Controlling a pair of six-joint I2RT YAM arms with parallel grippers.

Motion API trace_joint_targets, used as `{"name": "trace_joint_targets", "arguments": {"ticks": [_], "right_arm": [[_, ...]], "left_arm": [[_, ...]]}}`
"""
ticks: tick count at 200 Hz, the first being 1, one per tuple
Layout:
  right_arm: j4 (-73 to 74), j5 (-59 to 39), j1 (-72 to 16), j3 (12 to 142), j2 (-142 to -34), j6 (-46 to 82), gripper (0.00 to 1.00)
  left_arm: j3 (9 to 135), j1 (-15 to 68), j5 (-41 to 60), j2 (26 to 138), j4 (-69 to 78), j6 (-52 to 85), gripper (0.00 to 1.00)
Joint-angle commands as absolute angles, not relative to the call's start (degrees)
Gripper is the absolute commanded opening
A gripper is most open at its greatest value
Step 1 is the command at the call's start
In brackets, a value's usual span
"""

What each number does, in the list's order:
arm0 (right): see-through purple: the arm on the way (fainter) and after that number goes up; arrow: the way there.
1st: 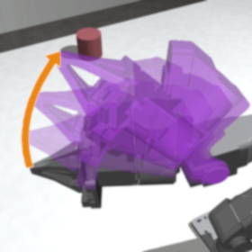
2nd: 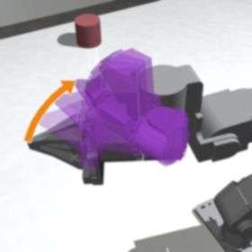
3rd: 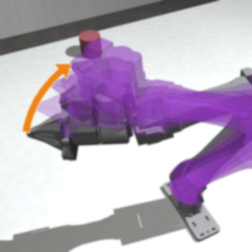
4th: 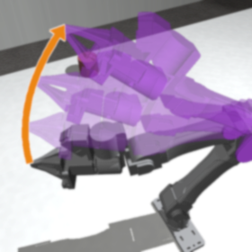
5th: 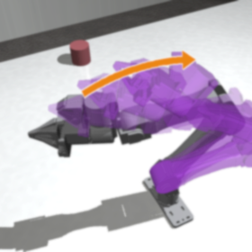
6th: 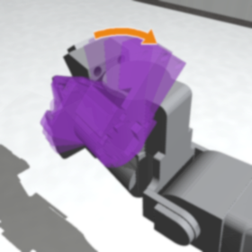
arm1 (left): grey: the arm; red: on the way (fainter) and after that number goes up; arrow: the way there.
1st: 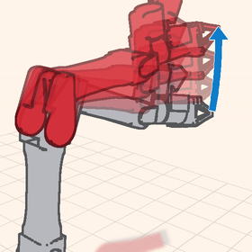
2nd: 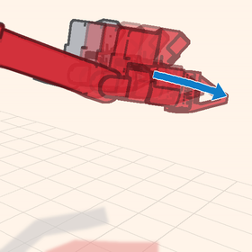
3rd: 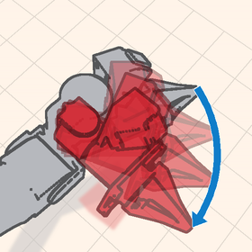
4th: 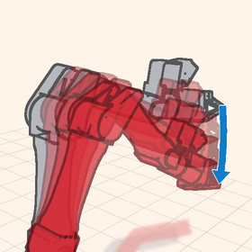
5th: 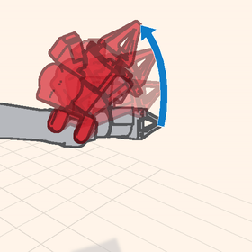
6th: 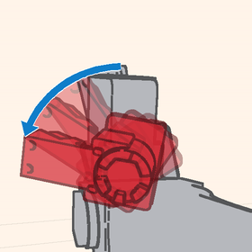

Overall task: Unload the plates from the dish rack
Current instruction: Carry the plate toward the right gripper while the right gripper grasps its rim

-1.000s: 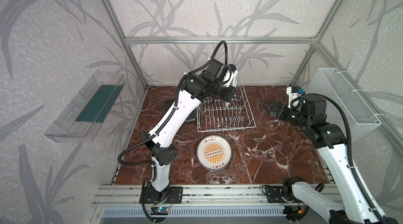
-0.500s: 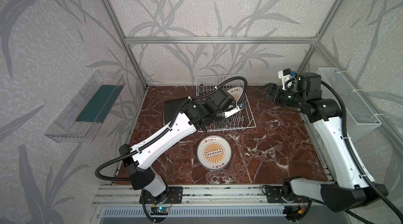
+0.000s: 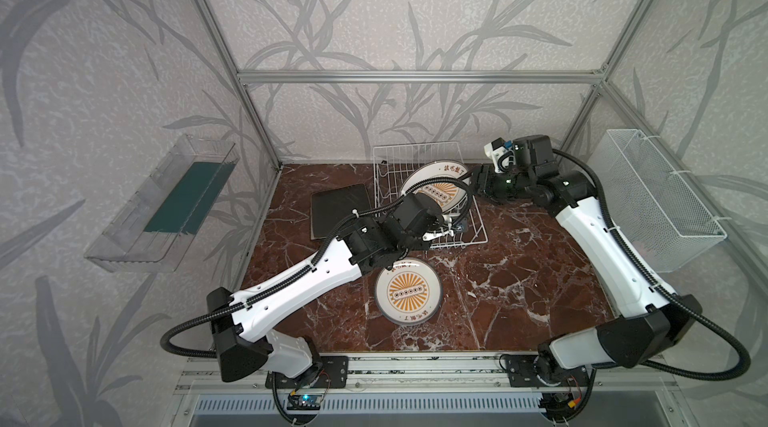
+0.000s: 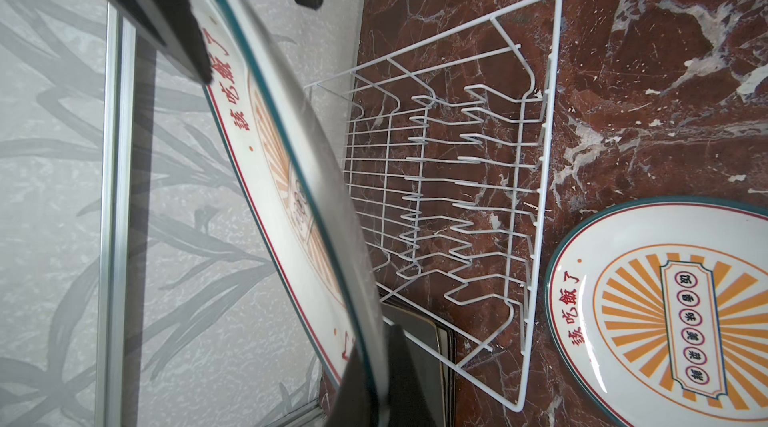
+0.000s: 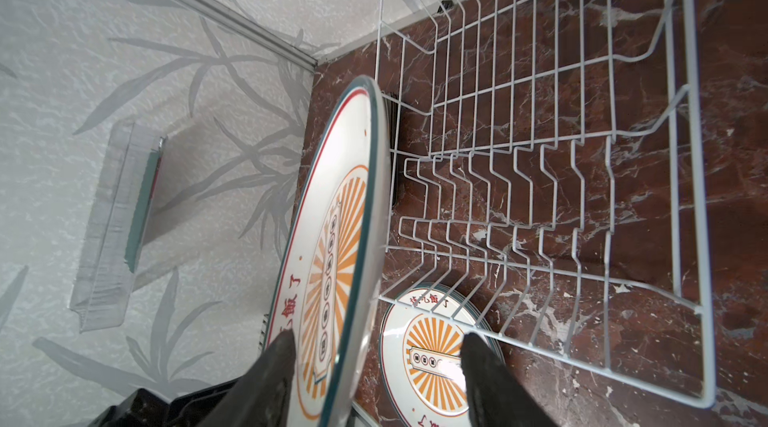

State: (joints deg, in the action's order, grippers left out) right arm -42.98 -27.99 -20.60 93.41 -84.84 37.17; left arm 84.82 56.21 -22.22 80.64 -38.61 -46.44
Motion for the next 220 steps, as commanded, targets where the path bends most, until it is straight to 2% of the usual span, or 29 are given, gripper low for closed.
{"name": "trace_joint_targets", "arguments": {"ticks": [1, 59, 89, 103, 113, 118, 125, 135, 141, 148, 164, 173, 198, 220], "right_arm": [[-42.5, -27.5, -21.2, 93.0, -86.4, 38.7, 0.51], [-38.7, -28.8, -21.9, 90.3, -85.8, 41.4, 0.19], [-36.1, -30.2, -21.8, 88.6, -85.1, 43.6, 0.00], [-34.3, -30.3, -21.7, 87.5, -84.4, 44.9, 0.00], [-34.0, -29.8, -21.7, 87.3, -83.9, 45.1, 0.00], [-33.6, -29.6, -21.6, 87.1, -83.5, 45.3, 0.00], [-32.4, -29.5, -21.3, 86.3, -82.7, 45.8, 0.00], [-29.9, -30.0, -20.6, 84.5, -81.3, 47.5, 0.00], [-28.2, -30.4, -20.0, 83.3, -80.4, 48.4, 0.00], [-26.7, -30.6, -19.3, 82.1, -79.2, 49.4, 0.00], [-25.0, -30.6, -17.7, 79.8, -76.4, 50.1, 0.00], [-25.3, -30.2, -17.2, 78.8, -74.5, 49.5, 0.00], [-27.0, -31.1, -16.4, 75.7, -69.7, 46.7, 0.00], [-29.3, -32.9, -16.4, 70.9, -65.0, 44.0, 0.00]], "left_arm": [[84.0, 56.3, -24.0, 77.5, -34.1, -48.3, 0.00], [80.8, 56.5, -27.1, 77.0, -32.3, -50.5, 0.00], [76.9, 56.7, -30.4, 75.6, -23.9, -51.2, 0.00], [76.2, 56.7, -31.3, 75.5, -22.5, -50.8, 0.00], [76.3, 56.6, -32.1, 75.7, -22.2, -50.1, 0.08], [76.2, 56.6, -32.3, 75.7, -22.2, -49.7, 0.17], [76.0, 56.6, -32.5, 75.6, -22.1, -48.9, 0.30], [76.0, 56.7, -32.0, 75.2, -22.5, -47.2, 0.56], [76.0, 56.6, -31.3, 74.7, -23.1, -45.8, 0.67], [76.0, 56.5, -30.4, 74.0, -23.7, -44.2, 0.74], [76.0, 55.8, -26.9, 71.4, -25.2, -39.2, 0.80], [75.9, 54.8, -23.3, 69.3, -26.5, -35.6, 0.98], [73.3, 49.6, -11.5, 61.3, -25.3, -24.3, 0.99], [69.9, 41.5, -0.1, 54.5, -23.6, -13.6, 0.99]]}}
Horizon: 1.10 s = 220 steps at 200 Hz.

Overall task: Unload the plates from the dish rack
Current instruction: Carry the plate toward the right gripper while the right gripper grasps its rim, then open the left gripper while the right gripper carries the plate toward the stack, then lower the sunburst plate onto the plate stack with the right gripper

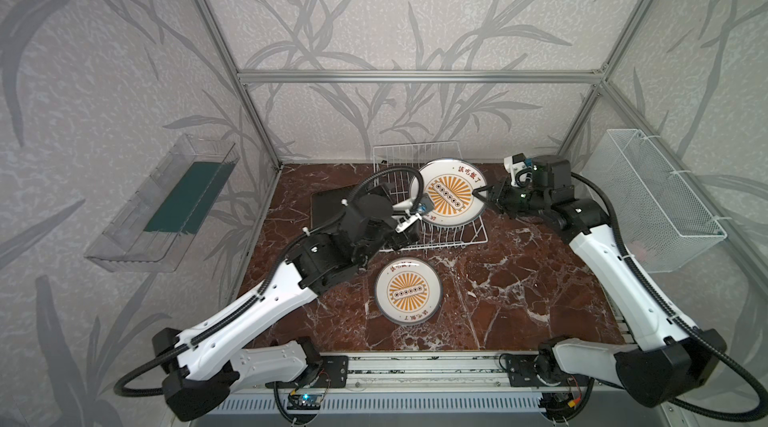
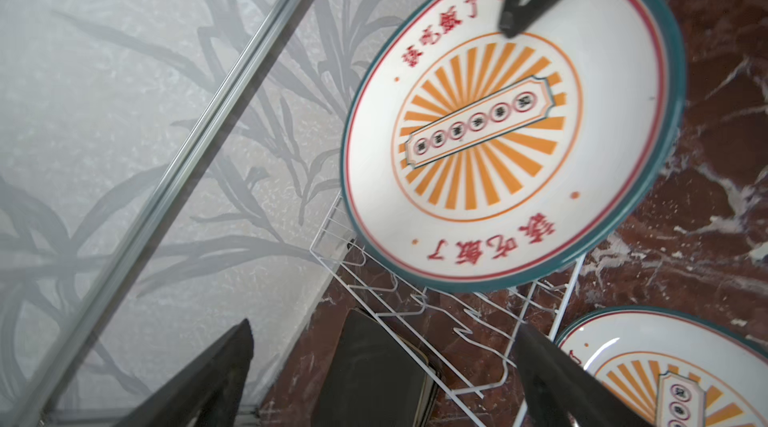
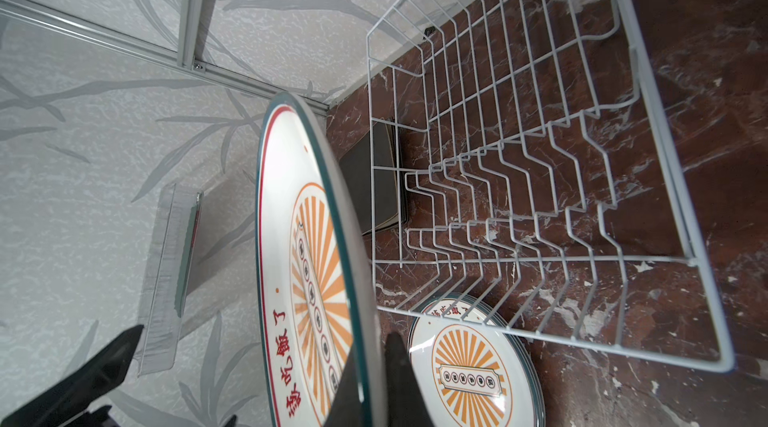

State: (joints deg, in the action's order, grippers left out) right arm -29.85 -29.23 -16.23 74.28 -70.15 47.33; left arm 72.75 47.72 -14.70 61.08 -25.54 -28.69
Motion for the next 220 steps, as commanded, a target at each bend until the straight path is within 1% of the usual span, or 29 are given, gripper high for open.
{"name": "trace_joint_targets", "arguments": {"ticks": [1, 30, 61, 77, 109, 137, 160, 220], "right_arm": [[-29.3, -32.9, -16.4, 70.6, -64.8, 43.8, 0.00], [-33.8, -35.5, -16.6, 63.4, -57.5, 40.1, 0.00], [-36.1, -36.3, -18.4, 55.9, -50.5, 39.8, 0.00], [-35.8, -35.0, -21.3, 51.7, -47.6, 41.6, 0.00], [-31.6, -29.4, -29.8, 43.9, -44.5, 45.5, 0.00], [-24.3, -25.3, -35.0, 38.2, -45.9, 49.3, 0.00], [-15.7, -24.8, -37.0, 33.7, -49.1, 53.3, 0.00], [-3.0, -19.6, -40.3, 29.5, -57.6, 56.3, 0.00]], "left_arm": [[69.7, 41.2, 0.3, 54.4, -23.6, -13.3, 0.99], [67.7, 37.0, 6.6, 49.5, -27.5, -7.7, 0.99], [65.6, 34.2, 7.2, 48.0, -30.7, -2.8, 0.99], [62.9, 33.3, 7.4, 46.7, -29.4, -0.4, 0.99], [58.9, 32.3, 2.9, 45.0, -28.0, 2.4, 0.99], [56.5, 31.9, 1.1, 43.6, -27.1, 3.1, 0.99], [54.7, 31.7, 1.1, 42.0, -25.4, 3.9, 0.99], [54.3, 31.2, 0.2, 41.6, -28.9, 4.6, 0.99]]}}
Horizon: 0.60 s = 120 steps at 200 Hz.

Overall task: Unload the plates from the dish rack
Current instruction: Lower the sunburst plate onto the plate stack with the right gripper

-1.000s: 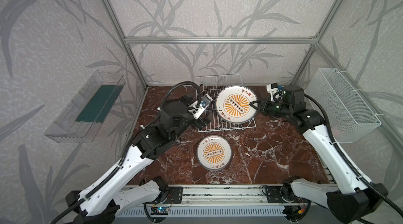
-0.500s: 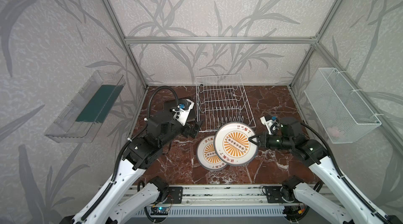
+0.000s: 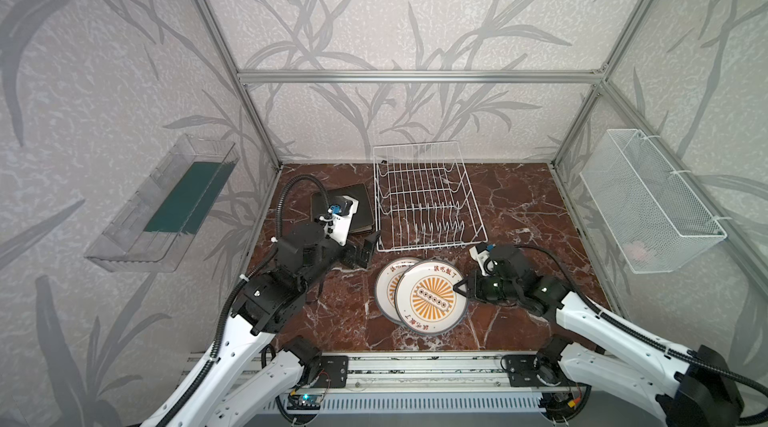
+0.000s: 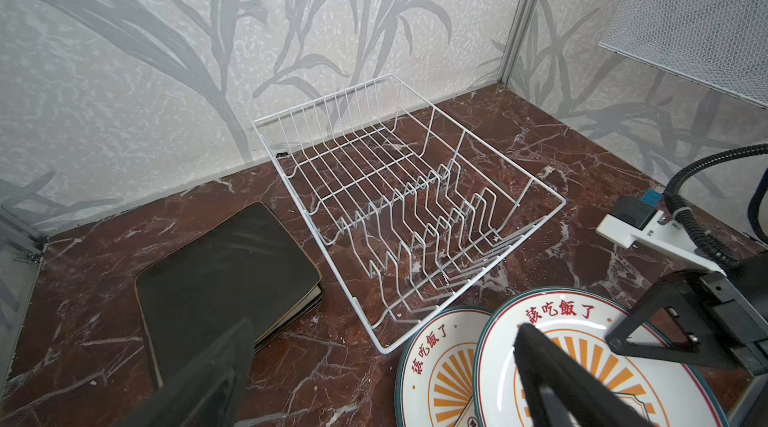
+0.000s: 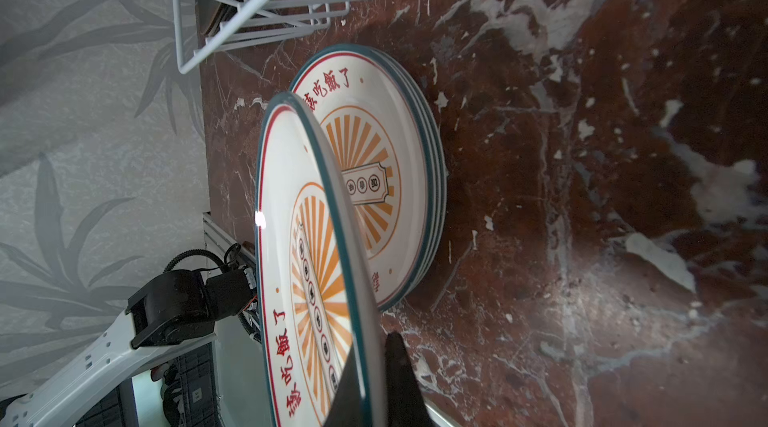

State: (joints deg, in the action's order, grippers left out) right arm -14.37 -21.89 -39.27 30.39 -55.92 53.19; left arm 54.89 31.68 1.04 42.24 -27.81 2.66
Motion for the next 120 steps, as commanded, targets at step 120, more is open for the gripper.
{"name": "trace_joint_targets", "arguments": {"ticks": [120], "right_arm": [[7.7, -17.5, -43.7, 29.2, -71.5, 61.3, 0.13]], "left_arm": [[51.1, 30.7, -3.3, 42.0, -26.7, 5.1, 0.99]]}}
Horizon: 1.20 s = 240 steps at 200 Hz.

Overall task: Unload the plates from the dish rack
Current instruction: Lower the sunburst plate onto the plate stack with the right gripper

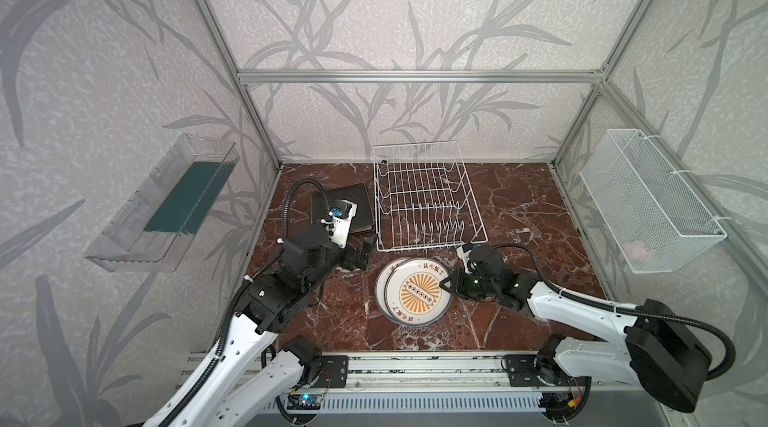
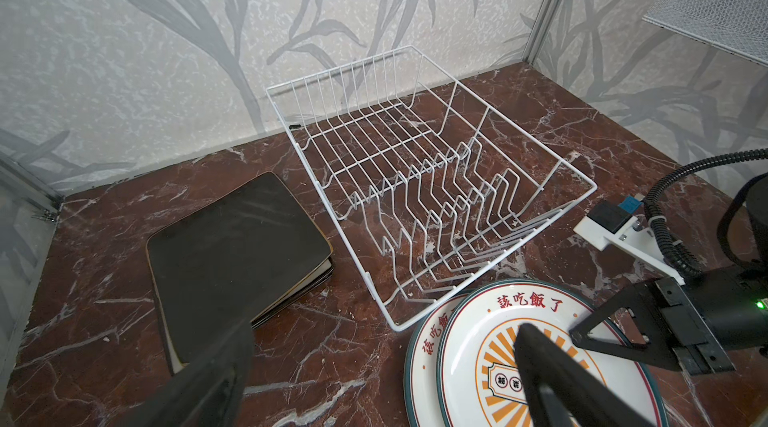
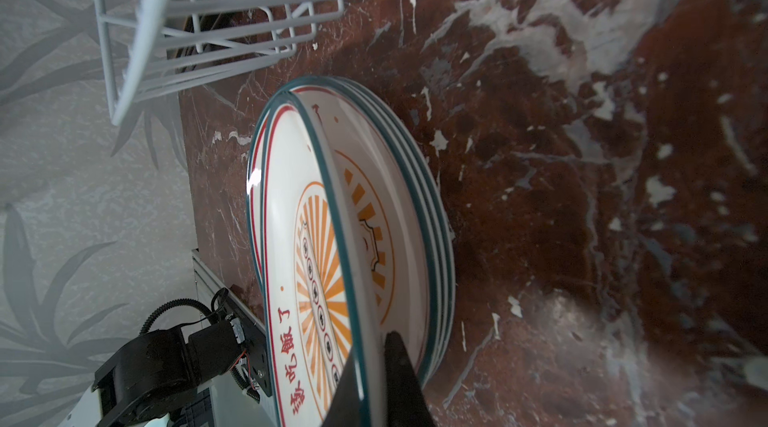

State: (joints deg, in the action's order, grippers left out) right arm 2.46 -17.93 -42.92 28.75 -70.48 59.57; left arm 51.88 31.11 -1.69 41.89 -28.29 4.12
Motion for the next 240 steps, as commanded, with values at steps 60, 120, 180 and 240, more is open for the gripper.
{"name": "trace_joint_targets", "arguments": {"ticks": [60, 120, 180, 240], "right_arm": [[3.5, -19.1, -44.2, 32.0, -75.0, 61.7, 0.31], [-4.6, -17.6, -44.5, 34.7, -72.6, 60.4, 0.67], [-8.2, -17.4, -45.1, 38.0, -76.3, 59.6, 0.99], [-7.4, -17.9, -45.4, 38.8, -76.5, 57.8, 0.99]], "left_arm": [[50.0, 30.2, -3.9, 44.4, -21.6, 5.9, 0.99], [50.7, 30.0, -1.8, 48.0, -17.8, 5.9, 0.99], [49.9, 29.8, -2.6, 46.4, -17.4, 6.2, 0.99], [51.4, 29.2, -3.0, 45.8, -19.9, 5.2, 0.99]]}}
